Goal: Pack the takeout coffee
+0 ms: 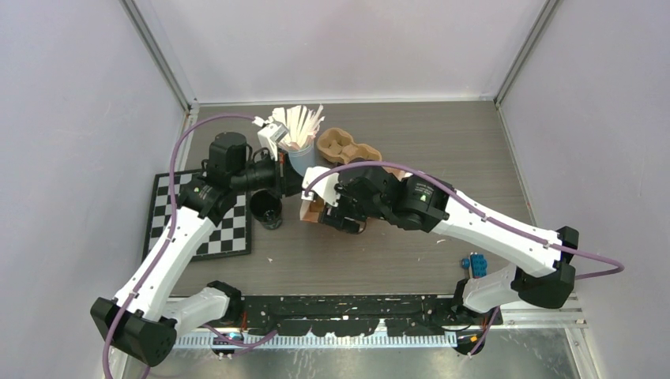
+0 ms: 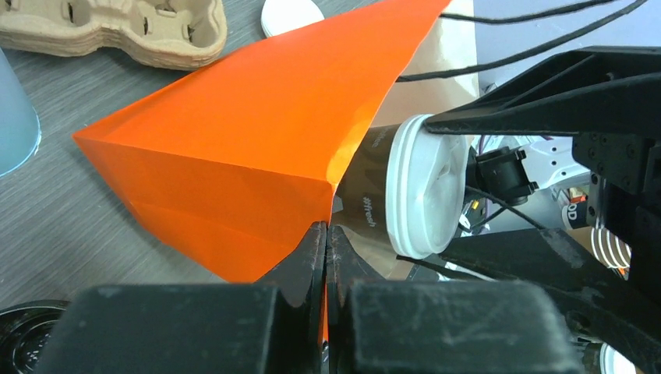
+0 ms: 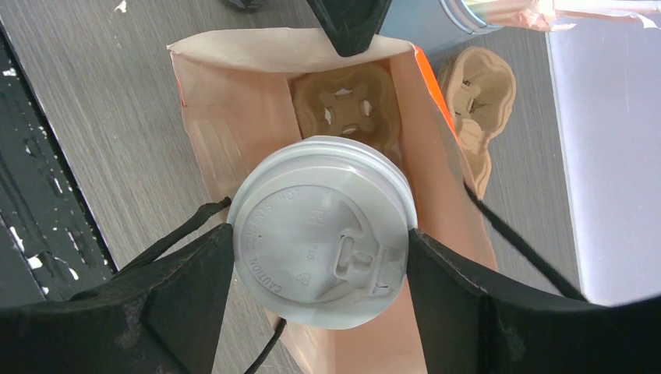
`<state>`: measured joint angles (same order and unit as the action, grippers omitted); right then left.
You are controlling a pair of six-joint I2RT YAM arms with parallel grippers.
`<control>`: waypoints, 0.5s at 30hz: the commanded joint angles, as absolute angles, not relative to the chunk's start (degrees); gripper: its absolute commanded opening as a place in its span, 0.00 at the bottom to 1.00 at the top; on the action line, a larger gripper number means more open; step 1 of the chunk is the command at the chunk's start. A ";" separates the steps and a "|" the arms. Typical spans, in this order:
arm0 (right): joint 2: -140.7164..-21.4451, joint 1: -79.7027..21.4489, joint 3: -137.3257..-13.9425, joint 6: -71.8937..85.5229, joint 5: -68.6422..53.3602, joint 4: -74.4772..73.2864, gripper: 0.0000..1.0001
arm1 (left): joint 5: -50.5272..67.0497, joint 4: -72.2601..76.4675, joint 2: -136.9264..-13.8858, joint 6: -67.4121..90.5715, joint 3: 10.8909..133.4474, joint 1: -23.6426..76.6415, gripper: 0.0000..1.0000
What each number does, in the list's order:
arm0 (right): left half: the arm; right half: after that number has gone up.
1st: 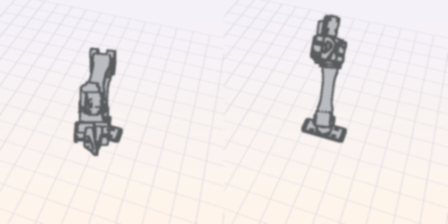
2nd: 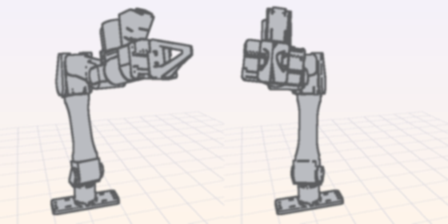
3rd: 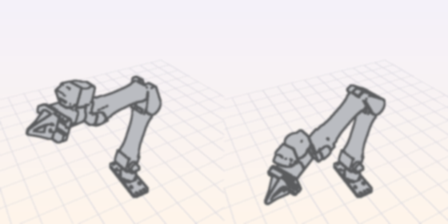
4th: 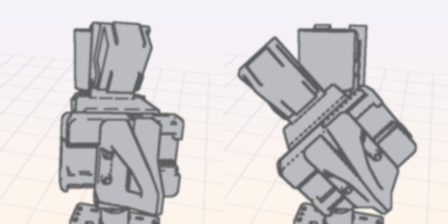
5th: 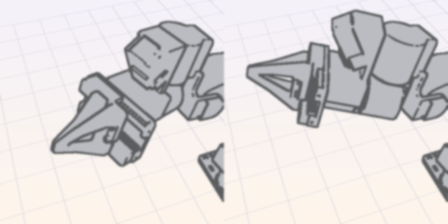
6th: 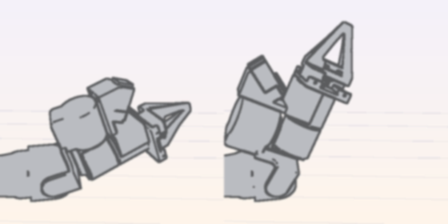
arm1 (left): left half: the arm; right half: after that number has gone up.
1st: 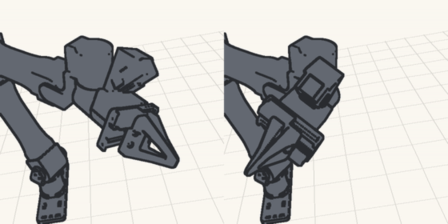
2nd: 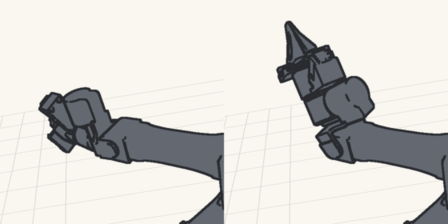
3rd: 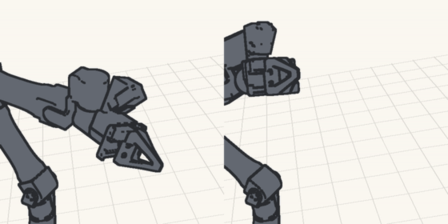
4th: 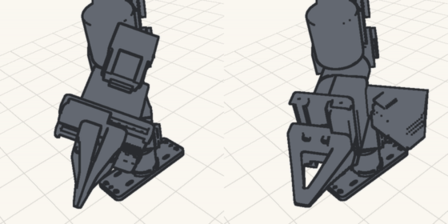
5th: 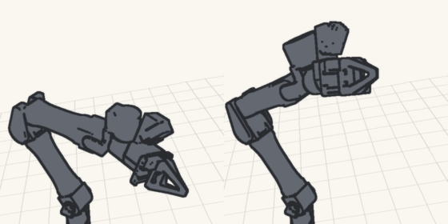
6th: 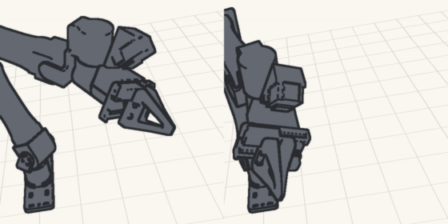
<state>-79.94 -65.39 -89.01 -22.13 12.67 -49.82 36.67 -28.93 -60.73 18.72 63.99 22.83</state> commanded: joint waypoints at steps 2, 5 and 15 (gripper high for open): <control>-76.19 -65.10 -88.00 -23.45 10.24 -51.04 0.64 | 36.99 -26.69 -58.33 16.76 63.24 22.59 0.00; -75.62 -65.05 -86.98 -23.12 9.82 -51.15 0.64 | 36.54 -27.55 -58.04 17.35 63.06 22.59 0.01; -76.55 -65.11 -87.10 -21.41 9.52 -49.63 0.63 | 35.32 -34.14 -56.16 21.97 62.50 22.61 0.31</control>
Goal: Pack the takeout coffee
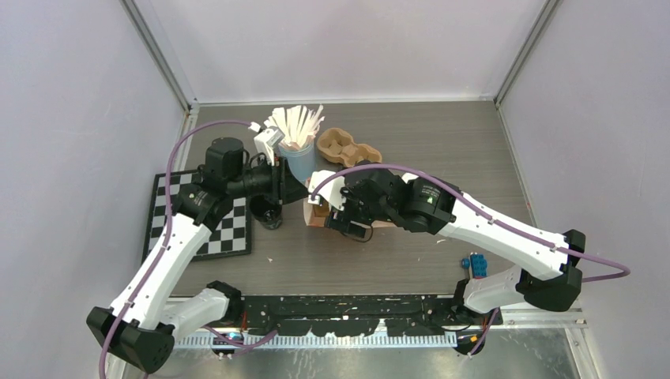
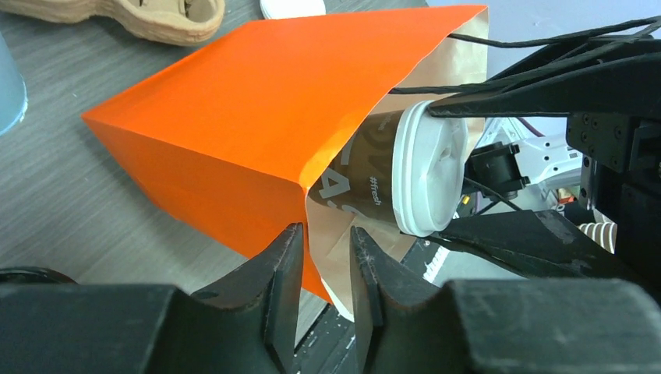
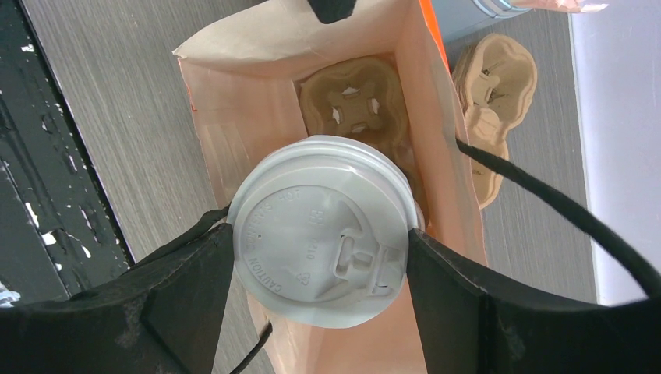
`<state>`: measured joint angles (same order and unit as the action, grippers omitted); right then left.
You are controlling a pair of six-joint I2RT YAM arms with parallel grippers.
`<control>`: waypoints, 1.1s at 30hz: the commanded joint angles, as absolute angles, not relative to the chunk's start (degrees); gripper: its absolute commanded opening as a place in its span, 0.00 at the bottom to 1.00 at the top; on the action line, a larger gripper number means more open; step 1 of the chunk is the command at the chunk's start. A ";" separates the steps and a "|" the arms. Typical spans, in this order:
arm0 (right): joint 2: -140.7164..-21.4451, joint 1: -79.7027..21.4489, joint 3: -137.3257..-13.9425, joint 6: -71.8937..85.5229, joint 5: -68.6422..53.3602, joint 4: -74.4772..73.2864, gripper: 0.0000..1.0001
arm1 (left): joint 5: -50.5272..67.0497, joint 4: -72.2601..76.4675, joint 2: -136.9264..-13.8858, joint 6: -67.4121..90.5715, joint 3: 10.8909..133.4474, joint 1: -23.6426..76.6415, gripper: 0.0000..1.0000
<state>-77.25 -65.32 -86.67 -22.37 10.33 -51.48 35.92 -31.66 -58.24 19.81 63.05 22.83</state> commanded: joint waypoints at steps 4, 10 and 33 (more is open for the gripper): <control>-76.62 -65.12 -86.84 -21.14 9.19 -49.07 0.63 | 35.03 -36.57 -55.73 23.05 62.12 22.59 0.40; -76.73 -65.15 -86.66 -20.83 8.34 -48.96 0.63 | 34.80 -36.69 -55.75 23.72 60.55 22.59 0.43; -77.62 -65.20 -86.28 -26.71 10.26 -47.31 0.63 | 37.77 -31.45 -55.12 24.08 57.73 22.59 0.00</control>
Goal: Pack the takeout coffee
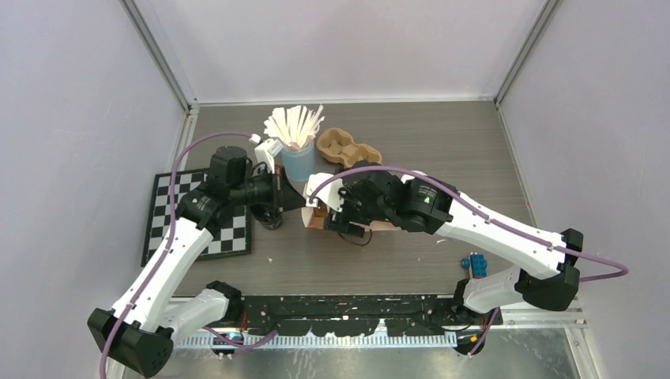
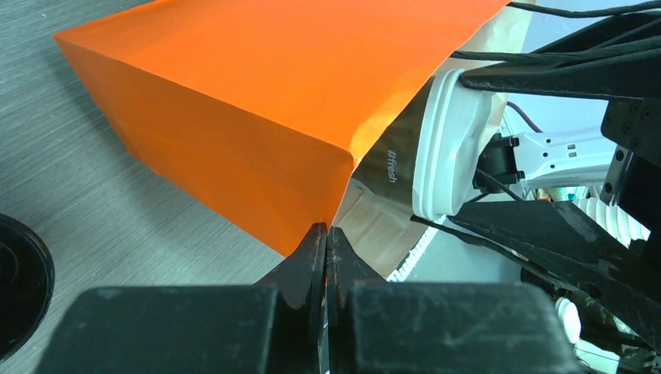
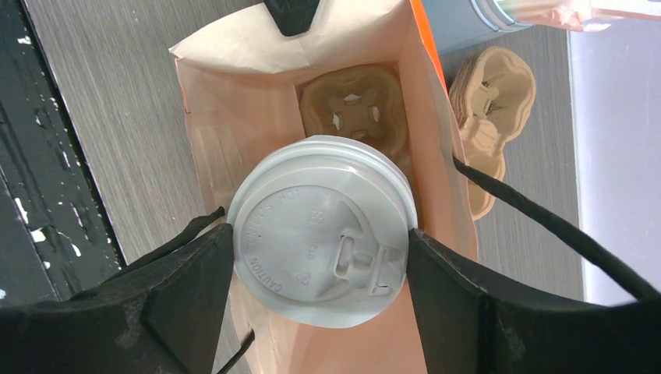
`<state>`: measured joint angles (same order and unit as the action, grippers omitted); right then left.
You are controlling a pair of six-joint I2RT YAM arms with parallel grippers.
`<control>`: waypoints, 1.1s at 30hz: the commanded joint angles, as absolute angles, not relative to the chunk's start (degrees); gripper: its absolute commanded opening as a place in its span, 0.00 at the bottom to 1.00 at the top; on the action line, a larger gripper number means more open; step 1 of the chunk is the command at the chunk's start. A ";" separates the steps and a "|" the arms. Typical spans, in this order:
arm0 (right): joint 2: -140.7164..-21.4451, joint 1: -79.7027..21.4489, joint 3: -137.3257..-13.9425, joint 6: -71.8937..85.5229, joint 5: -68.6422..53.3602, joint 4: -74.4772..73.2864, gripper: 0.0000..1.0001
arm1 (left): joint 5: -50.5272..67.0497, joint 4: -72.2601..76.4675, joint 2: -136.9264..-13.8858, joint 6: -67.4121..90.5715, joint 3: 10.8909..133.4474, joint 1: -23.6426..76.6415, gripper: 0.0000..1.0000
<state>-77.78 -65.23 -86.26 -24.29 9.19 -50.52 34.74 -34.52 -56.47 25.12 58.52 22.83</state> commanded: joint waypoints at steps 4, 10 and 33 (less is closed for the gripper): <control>-77.77 -65.14 -85.25 -27.54 10.77 -46.09 0.63 | 39.31 -32.30 -54.74 21.12 57.49 22.59 0.00; -79.51 -65.00 -85.65 -29.11 10.32 -44.50 0.63 | 40.01 -33.45 -54.56 19.10 57.85 22.59 0.00; -75.76 -60.71 -66.38 -42.97 3.11 -25.38 0.63 | 42.28 -34.48 -54.67 19.78 57.62 22.59 0.00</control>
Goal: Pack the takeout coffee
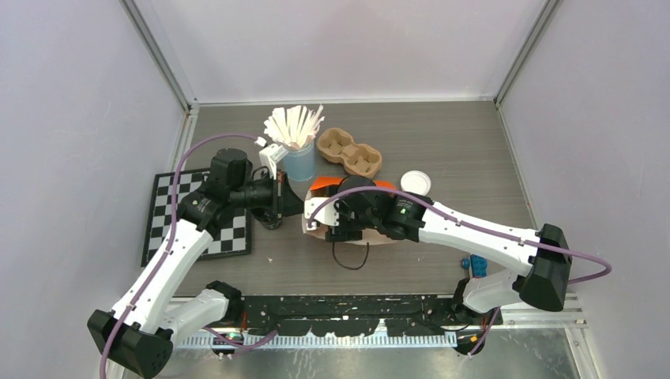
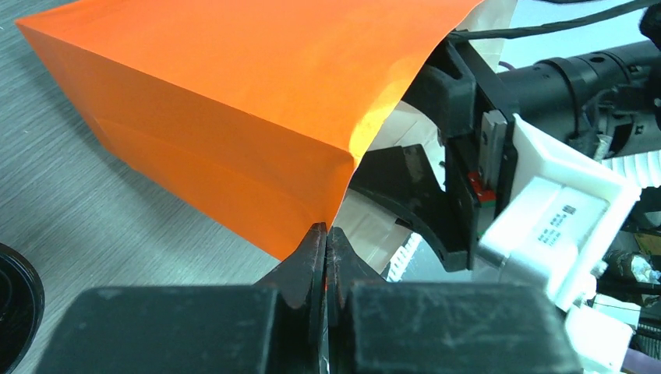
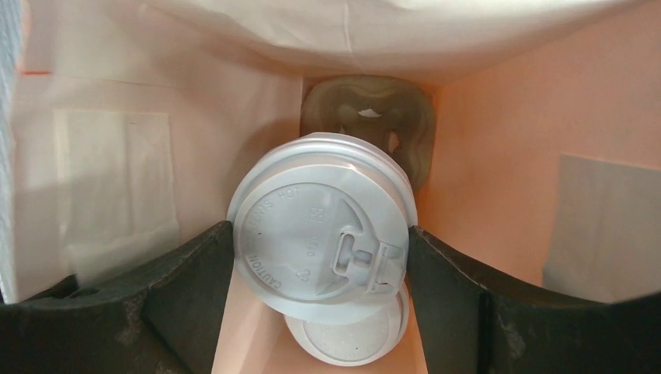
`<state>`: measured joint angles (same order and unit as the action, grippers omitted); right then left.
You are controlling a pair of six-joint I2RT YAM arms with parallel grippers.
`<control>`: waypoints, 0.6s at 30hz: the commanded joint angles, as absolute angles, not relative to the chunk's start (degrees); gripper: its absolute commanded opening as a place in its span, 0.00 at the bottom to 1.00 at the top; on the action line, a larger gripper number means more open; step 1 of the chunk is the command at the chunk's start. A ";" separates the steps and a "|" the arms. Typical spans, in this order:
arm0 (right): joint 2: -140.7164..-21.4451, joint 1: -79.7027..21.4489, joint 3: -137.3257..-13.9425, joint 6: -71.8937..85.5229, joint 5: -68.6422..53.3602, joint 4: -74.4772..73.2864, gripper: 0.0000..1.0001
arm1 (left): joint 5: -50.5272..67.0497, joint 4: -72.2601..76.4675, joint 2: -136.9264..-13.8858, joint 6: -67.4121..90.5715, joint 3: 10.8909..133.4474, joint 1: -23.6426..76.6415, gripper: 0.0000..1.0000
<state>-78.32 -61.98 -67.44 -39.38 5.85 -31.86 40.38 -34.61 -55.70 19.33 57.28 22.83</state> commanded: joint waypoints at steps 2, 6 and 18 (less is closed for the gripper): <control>-75.78 -60.42 -65.74 -44.04 2.93 -24.33 0.63 | 41.96 -34.45 -54.67 21.34 57.53 22.60 0.00; -76.28 -60.29 -65.22 -45.98 2.01 -22.93 0.63 | 41.91 -33.65 -54.54 25.49 56.57 22.59 0.00; -77.95 -60.18 -63.04 -49.95 1.29 -20.58 0.63 | 42.32 -33.07 -51.62 27.75 53.68 22.59 0.00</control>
<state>-78.35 -60.20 -63.79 -47.79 1.80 -23.97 40.60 -33.78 -52.66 27.05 53.98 22.83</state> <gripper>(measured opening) 0.799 0.009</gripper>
